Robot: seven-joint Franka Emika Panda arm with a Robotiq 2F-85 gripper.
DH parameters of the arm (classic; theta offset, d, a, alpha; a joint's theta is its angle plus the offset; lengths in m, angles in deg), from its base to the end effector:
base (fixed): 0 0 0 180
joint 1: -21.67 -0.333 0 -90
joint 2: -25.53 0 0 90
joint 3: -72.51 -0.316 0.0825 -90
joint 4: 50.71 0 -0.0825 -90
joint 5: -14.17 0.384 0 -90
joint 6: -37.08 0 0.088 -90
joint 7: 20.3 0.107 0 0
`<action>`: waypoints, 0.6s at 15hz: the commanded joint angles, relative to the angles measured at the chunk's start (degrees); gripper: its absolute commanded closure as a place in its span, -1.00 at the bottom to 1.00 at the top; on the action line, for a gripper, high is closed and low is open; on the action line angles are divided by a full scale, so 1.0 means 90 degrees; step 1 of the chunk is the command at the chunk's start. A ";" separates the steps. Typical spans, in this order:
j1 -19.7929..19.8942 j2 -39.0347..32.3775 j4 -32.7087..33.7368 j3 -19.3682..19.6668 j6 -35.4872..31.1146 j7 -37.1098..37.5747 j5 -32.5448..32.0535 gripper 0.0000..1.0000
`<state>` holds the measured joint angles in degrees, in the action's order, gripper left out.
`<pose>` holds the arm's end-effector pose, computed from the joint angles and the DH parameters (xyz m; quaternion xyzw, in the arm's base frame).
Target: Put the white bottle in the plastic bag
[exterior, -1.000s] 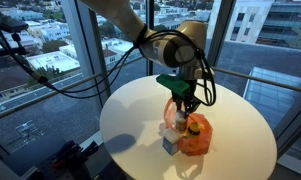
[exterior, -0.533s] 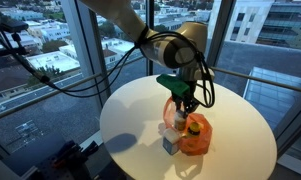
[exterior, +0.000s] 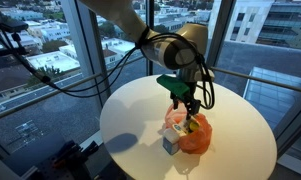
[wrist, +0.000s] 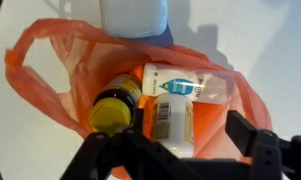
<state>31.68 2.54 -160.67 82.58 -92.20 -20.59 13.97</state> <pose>0.5820 -0.2076 0.2816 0.9853 -0.1648 -0.0349 0.0300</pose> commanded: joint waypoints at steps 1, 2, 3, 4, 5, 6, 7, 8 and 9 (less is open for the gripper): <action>0.0135 -0.0026 0.0142 -0.0112 0.0070 -0.0208 0.0140 -1.00; 0.0131 0.0004 0.0121 -0.0117 0.0073 -0.0218 0.0136 -1.00; 0.0125 0.0054 0.0086 -0.0126 0.0083 -0.0242 0.0134 -1.00; 0.0117 0.0094 0.0061 -0.0132 0.0104 -0.0254 0.0127 -1.00; 0.0095 0.0155 0.0029 -0.0134 0.0191 -0.0244 0.0097 -1.00; 0.0077 0.0205 0.0007 -0.0137 0.0275 -0.0245 0.0066 -1.00; 0.0048 0.0297 -0.0036 -0.0130 0.0397 -0.0248 -0.0003 -1.00; 0.0028 0.0369 -0.0055 -0.0125 0.0528 -0.0249 -0.0045 -1.00; 0.0000 0.0474 -0.0087 -0.0109 0.0683 -0.0236 -0.0115 -1.00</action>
<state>31.62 3.58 -160.65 81.87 -90.02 -21.55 13.96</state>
